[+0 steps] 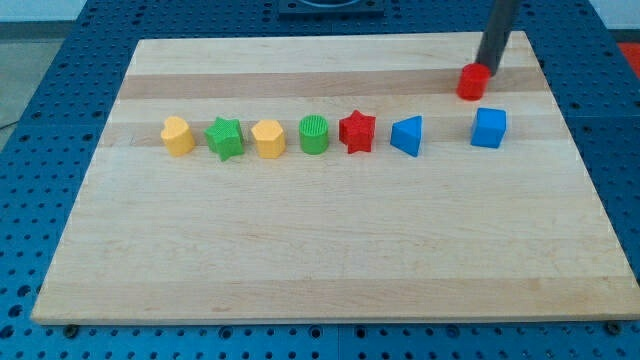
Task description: Push the red circle in between the blue blocks
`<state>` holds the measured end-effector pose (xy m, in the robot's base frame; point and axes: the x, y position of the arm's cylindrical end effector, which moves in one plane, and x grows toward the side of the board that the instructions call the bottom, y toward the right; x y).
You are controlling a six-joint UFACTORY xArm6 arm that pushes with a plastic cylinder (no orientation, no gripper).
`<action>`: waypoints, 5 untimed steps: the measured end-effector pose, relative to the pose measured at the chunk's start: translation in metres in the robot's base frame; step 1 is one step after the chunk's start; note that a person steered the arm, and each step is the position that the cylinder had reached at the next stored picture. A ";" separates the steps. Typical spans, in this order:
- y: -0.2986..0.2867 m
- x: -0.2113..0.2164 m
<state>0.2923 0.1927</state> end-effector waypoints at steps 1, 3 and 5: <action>-0.020 0.010; -0.027 0.023; -0.036 0.047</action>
<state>0.3392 0.1571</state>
